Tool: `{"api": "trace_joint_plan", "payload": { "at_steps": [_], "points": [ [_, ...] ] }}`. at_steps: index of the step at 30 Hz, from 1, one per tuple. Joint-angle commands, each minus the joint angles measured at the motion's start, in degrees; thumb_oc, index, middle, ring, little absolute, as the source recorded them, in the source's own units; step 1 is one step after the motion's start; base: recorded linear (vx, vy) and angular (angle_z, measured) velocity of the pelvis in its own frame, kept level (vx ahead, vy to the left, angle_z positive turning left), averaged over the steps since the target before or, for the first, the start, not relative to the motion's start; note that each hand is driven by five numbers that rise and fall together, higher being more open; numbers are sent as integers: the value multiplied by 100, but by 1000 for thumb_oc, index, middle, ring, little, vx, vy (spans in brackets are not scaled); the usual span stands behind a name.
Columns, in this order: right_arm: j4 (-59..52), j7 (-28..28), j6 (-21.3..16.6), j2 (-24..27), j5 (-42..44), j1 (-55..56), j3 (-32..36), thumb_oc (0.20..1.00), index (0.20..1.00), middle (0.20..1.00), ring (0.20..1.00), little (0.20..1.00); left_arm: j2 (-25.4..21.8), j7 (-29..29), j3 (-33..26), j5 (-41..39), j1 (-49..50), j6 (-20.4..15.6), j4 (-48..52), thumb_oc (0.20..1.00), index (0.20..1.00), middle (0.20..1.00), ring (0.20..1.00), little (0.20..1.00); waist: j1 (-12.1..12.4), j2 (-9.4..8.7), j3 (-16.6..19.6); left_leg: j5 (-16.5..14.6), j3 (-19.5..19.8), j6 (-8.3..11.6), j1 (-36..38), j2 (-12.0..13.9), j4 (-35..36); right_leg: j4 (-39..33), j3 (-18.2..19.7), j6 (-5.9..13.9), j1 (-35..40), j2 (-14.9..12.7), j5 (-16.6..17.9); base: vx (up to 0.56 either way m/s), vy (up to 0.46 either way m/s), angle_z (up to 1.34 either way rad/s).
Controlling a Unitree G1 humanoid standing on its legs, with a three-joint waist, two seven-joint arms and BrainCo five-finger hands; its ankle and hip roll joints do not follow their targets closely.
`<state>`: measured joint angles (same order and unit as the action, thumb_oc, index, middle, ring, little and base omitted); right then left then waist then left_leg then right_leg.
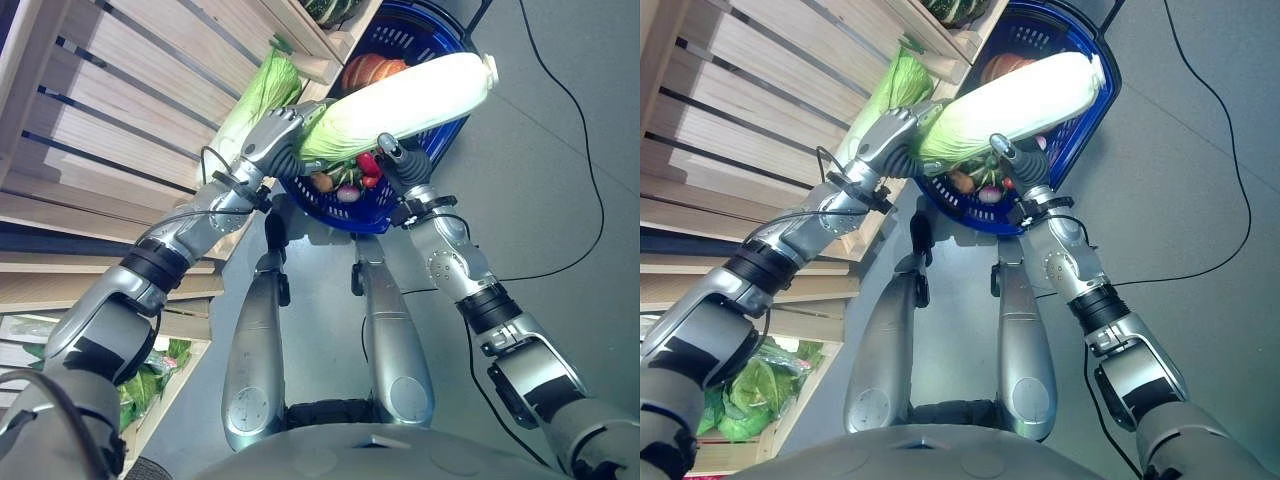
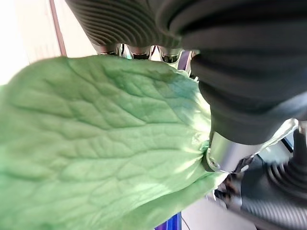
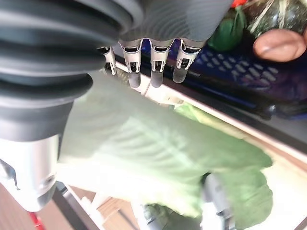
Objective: Pick up fruits and vegetables into the basket
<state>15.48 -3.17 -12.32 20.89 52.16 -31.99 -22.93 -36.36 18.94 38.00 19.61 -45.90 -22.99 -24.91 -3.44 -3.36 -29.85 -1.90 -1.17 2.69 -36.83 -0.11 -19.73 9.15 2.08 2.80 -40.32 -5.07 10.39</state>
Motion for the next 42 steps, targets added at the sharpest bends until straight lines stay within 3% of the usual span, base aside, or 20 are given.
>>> {"api": "trace_joint_plan", "payload": {
  "at_steps": [1,18,19,20,21,22,42],
  "points": [
    [-754,-316,-343,102,192,-132,37,1000,1000,1000,1000,1000,30,-150,-26,-199,-119,-160,808,200,200,200,200,200,22,193,6,424,153,68,92,-109,680,511,-408,308,325,143,-654,0,0,0],
    [-968,-520,-574,17,706,-70,210,1000,1000,1000,1000,1000,19,-863,2,-371,-67,168,842,200,200,200,200,200,12,202,6,426,153,50,81,-121,703,488,-430,325,307,138,-633,0,0,0],
    [-962,-574,-597,-3,755,-67,218,840,840,840,840,840,28,-889,9,-369,-62,184,832,200,200,200,200,200,12,203,6,426,152,49,85,-119,707,486,-430,326,311,138,-634,0,0,0],
    [-961,-599,-615,-12,780,-62,218,840,840,840,840,840,32,-903,13,-363,-60,198,830,200,200,200,200,200,13,203,6,427,153,50,85,-120,707,486,-429,327,311,138,-634,0,0,0],
    [-973,-614,-648,-29,819,-60,227,470,470,470,470,470,30,-918,25,-354,-63,229,838,200,200,200,200,200,12,204,6,429,154,50,91,-120,713,481,-429,330,317,138,-632,0,0,0],
    [-982,-662,-707,-68,827,-65,240,200,200,200,200,200,38,-956,38,-385,-84,259,825,200,200,200,200,200,10,208,6,434,154,51,94,-120,724,470,-430,333,318,135,-624,0,0,0],
    [-956,-815,-820,-110,866,-48,290,200,200,200,200,200,89,-1059,-32,-358,-36,457,880,200,200,200,200,200,12,233,6,434,166,45,74,-144,726,439,-458,344,302,106,-603,0,0,0]
  ]
}}
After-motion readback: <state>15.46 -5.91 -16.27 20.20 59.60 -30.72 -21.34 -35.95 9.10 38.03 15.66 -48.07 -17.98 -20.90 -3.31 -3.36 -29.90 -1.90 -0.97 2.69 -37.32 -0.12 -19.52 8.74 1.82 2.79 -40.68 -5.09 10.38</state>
